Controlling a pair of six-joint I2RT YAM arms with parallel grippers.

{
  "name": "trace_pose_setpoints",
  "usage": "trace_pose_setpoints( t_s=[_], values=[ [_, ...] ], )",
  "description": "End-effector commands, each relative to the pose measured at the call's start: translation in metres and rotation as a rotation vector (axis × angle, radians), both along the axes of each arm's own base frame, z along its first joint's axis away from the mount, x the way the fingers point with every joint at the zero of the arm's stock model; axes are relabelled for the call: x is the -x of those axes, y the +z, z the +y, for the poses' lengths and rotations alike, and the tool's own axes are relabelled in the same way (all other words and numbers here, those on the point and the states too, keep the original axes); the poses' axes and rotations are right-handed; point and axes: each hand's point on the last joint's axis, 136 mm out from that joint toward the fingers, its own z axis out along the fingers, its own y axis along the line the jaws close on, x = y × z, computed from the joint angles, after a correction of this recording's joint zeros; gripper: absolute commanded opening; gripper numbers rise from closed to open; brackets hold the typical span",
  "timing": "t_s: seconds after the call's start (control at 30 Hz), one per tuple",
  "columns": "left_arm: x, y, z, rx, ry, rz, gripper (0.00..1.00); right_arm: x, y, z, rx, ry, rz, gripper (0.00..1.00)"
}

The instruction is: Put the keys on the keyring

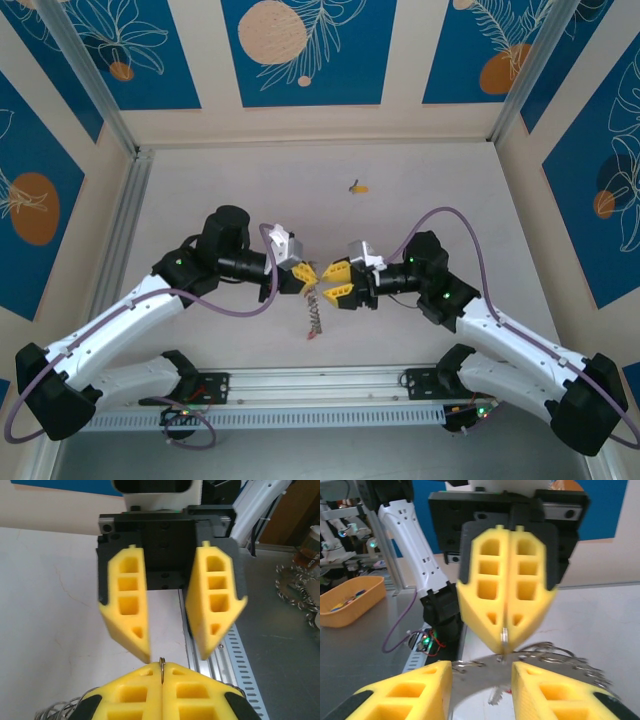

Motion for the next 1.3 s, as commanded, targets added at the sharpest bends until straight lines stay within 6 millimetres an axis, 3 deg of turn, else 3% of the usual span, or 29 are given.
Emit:
trace_pose_setpoints(
  t_s=[0.0,0.17,0.37,0.83,1.03,1.27],
  values=[
    [0.017,0.032,0.0,0.077,-0.077,-0.053,0.0,-0.009,0.001,-0.003,-0.016,-0.06,-0.004,0.36],
    [0.017,0.033,-0.002,0.08,-0.083,-0.053,0.0,-0.009,0.003,-0.001,-0.029,-0.044,0.001,0.35],
    [0.015,0.031,-0.004,0.078,-0.076,-0.059,0.0,0.006,0.007,0.006,-0.04,0.049,-0.005,0.35],
    [0.013,0.027,-0.006,0.078,-0.074,-0.046,0.0,0.005,0.01,0.014,-0.057,0.043,-0.018,0.11],
    [0.012,0.023,-0.007,0.071,-0.07,-0.034,0.0,0.006,0.016,0.014,-0.071,0.045,-0.028,0.1],
    [0.008,0.02,-0.005,0.062,-0.034,-0.044,0.0,0.008,0.019,0.011,-0.092,0.037,-0.045,0.0]
  ],
)
